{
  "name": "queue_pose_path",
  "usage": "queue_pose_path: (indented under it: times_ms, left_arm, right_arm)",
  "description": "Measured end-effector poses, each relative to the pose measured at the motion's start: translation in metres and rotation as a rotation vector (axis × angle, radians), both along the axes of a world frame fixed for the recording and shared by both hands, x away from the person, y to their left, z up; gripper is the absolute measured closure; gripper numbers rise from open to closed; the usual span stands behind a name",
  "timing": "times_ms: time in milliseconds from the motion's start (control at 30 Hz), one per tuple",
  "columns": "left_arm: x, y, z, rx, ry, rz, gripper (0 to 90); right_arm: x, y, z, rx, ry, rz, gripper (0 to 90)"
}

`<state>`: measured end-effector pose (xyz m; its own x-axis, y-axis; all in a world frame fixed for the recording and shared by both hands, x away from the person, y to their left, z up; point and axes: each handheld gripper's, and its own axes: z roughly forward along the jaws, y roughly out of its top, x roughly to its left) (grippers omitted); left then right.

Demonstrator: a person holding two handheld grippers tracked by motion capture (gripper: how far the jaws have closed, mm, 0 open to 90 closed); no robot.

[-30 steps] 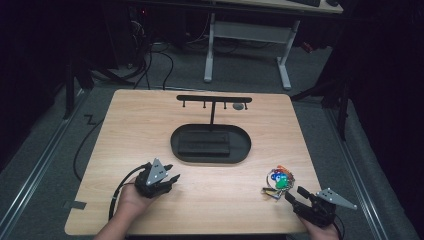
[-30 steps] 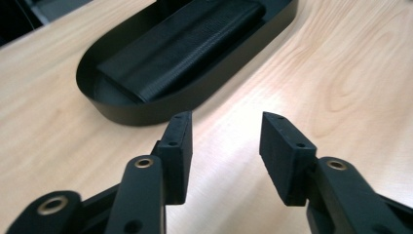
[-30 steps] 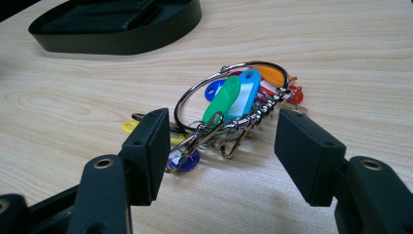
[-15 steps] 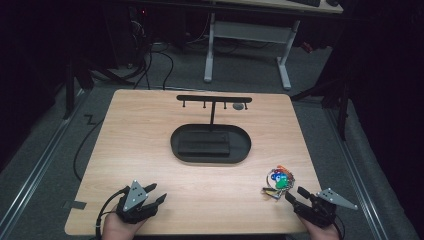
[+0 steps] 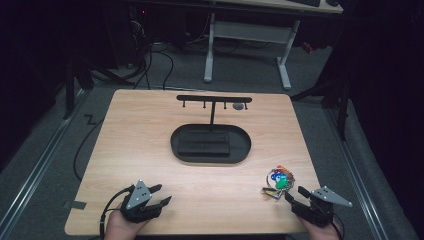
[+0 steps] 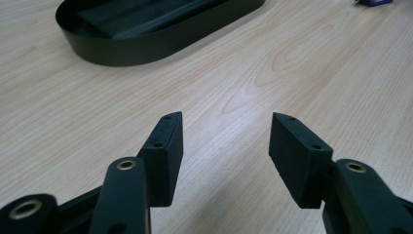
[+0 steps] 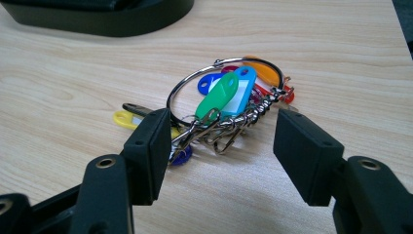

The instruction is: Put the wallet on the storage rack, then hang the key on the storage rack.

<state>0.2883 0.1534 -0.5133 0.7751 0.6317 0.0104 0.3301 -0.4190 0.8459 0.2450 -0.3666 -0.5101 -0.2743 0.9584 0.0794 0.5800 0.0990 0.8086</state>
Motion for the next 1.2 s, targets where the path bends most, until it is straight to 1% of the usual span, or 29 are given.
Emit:
queue_pose_path:
  times_ms: [33, 67, 100, 133, 167, 200, 233, 267, 300, 367, 433, 467, 500, 533, 600, 667, 700, 733, 767, 833, 900, 933, 967, 1000, 1033, 1133, 1167, 1200]
  left_arm:
    - [0.001, 0.000, 0.000, 0.001, -0.002, -0.002, 46.9]
    - [0.001, 0.000, 0.000, 0.001, -0.003, -0.005, 46.9]
    - [0.003, 0.001, 0.000, -0.002, 0.000, -0.008, 46.7]
    - [0.003, 0.002, 0.000, -0.007, 0.001, -0.006, 46.6]
    - [0.004, 0.004, 0.000, -0.006, 0.007, -0.001, 46.6]
    - [0.004, 0.004, 0.000, -0.006, 0.007, -0.001, 46.4]
    - [0.004, 0.008, 0.000, -0.025, 0.023, 0.003, 46.4]
    - [0.004, 0.008, 0.000, -0.025, 0.023, 0.003, 46.3]
    - [0.004, 0.009, 0.001, -0.026, 0.021, 0.005, 46.0]
    - [0.003, 0.010, 0.001, -0.016, 0.015, 0.005, 45.6]
    - [0.003, 0.010, 0.002, -0.004, 0.007, 0.005, 44.5]
    - [0.003, 0.010, 0.002, -0.005, 0.013, 0.000, 44.5]
    - [0.003, 0.010, 0.002, -0.005, 0.013, 0.000, 44.5]
    - [0.004, 0.010, 0.001, -0.004, 0.015, -0.001, 44.5]
    - [0.003, 0.009, 0.000, 0.006, 0.020, -0.005, 44.5]
    - [0.003, 0.009, -0.001, 0.007, 0.026, -0.011, 44.5]
    - [0.003, 0.009, -0.001, 0.009, 0.027, -0.014, 44.6]
    - [0.003, 0.009, -0.001, 0.010, 0.025, -0.016, 44.6]
    - [0.002, 0.008, -0.001, 0.009, 0.024, -0.015, 44.6]
    - [0.002, 0.008, -0.001, 0.009, 0.023, -0.019, 44.6]
    - [0.003, 0.008, -0.002, 0.013, 0.023, -0.025, 45.0]
    - [0.003, 0.008, -0.002, 0.013, 0.023, -0.025, 45.0]
    - [0.003, 0.007, -0.002, 0.014, 0.023, -0.028, 44.8]
    - [0.003, 0.007, -0.002, 0.014, 0.023, -0.028, 44.7]
    - [0.003, 0.007, -0.003, 0.016, 0.023, -0.029, 44.7]
    - [0.003, 0.007, -0.003, 0.019, 0.012, -0.033, 44.6]
    - [0.004, 0.008, -0.003, 0.015, 0.007, -0.034, 44.6]
    - [0.004, 0.008, -0.003, 0.015, 0.007, -0.034, 44.6]
  right_arm:
    - [0.003, 0.004, 0.003, -0.015, 0.021, 0.002, 39.4]
    - [0.003, 0.004, 0.003, -0.015, 0.021, 0.002, 39.4]
    - [0.007, 0.008, 0.010, -0.045, 0.037, 0.008, 39.1]
    - [0.008, 0.010, 0.012, -0.051, 0.046, 0.009, 39.0]
    - [0.010, 0.012, 0.015, -0.070, 0.055, 0.016, 38.9]
    - [0.010, 0.012, 0.015, -0.070, 0.055, 0.016, 38.9]
    - [0.014, 0.015, 0.021, -0.081, 0.079, 0.014, 38.8]
    - [0.014, 0.015, 0.021, -0.081, 0.079, 0.014, 38.8]
    - [0.021, 0.016, 0.027, -0.069, 0.112, 0.016, 38.8]
    - [0.023, 0.016, 0.029, -0.075, 0.118, 0.021, 38.9]
    - [0.029, 0.017, 0.032, -0.105, 0.140, 0.036, 39.8]
    - [0.036, 0.016, 0.035, -0.129, 0.168, 0.045, 39.8]
    - [0.036, 0.016, 0.035, -0.129, 0.168, 0.045, 39.8]
    - [0.039, 0.016, 0.036, -0.139, 0.180, 0.047, 40.1]
    - [0.045, 0.015, 0.039, -0.145, 0.213, 0.043, 41.0]
    - [0.050, 0.015, 0.042, -0.136, 0.239, 0.041, 41.9]
    - [0.054, 0.016, 0.044, -0.141, 0.263, 0.052, 41.9]
    - [0.054, 0.016, 0.044, -0.141, 0.263, 0.052, 41.9]
    - [0.058, 0.017, 0.046, -0.148, 0.290, 0.057, 41.9]
    - [0.062, 0.018, 0.048, -0.171, 0.320, 0.067, 41.9]
    - [0.065, 0.020, 0.049, -0.205, 0.345, 0.081, 42.1]
    - [0.065, 0.020, 0.049, -0.205, 0.345, 0.081, 42.1]
    - [0.069, 0.020, 0.051, -0.229, 0.363, 0.092, 43.1]
    - [0.069, 0.020, 0.051, -0.229, 0.363, 0.092, 43.1]
    - [0.073, 0.020, 0.053, -0.251, 0.385, 0.098, 44.2]
    - [0.076, 0.020, 0.054, -0.256, 0.396, 0.106, 44.6]
    - [0.081, 0.020, 0.057, -0.268, 0.414, 0.116, 45.6]
    - [0.081, 0.020, 0.057, -0.268, 0.414, 0.116, 45.6]
